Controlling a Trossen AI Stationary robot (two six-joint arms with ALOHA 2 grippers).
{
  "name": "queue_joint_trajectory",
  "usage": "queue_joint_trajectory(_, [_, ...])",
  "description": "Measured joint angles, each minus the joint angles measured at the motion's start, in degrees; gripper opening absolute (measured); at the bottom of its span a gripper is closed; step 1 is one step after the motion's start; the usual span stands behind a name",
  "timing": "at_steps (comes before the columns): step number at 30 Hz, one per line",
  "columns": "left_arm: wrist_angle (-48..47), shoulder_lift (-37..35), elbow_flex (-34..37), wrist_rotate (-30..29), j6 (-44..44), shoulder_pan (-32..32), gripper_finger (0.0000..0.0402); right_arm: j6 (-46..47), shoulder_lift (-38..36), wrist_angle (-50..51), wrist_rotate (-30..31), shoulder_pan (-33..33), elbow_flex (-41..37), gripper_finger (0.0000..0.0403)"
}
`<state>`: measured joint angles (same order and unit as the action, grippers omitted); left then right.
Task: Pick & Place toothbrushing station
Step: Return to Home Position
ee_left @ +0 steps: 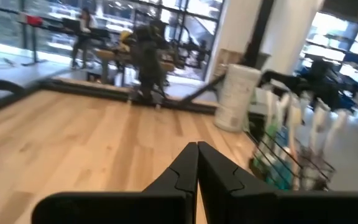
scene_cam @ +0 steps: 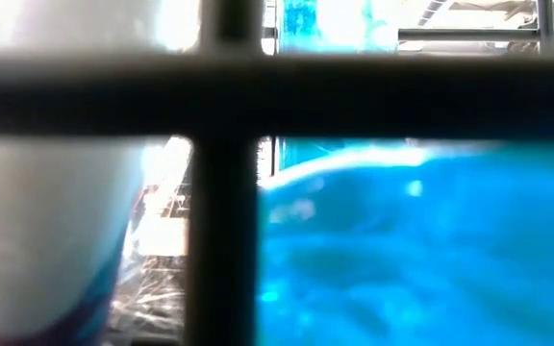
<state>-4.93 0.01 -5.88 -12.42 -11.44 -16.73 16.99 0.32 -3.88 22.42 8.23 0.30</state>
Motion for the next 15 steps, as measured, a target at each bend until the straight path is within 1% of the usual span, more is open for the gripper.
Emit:
queue_joint_trajectory(3, [-0.1,0.0,1.3,2.0,0.0,0.0,0.0001,0.0,0.0,0.0,0.0,0.0,0.0,0.0])
queue_joint_trajectory(9, [0.1,0.0,2.6,1.9,0.3,0.1,0.0001,0.0,0.0,0.0,0.0,0.0,0.0,0.0])
queue_joint_trajectory(15, [0.7,0.1,3.0,1.8,0.6,3.1,0.0001,0.0,0.0,0.0,0.0,0.0,0.0,0.0])
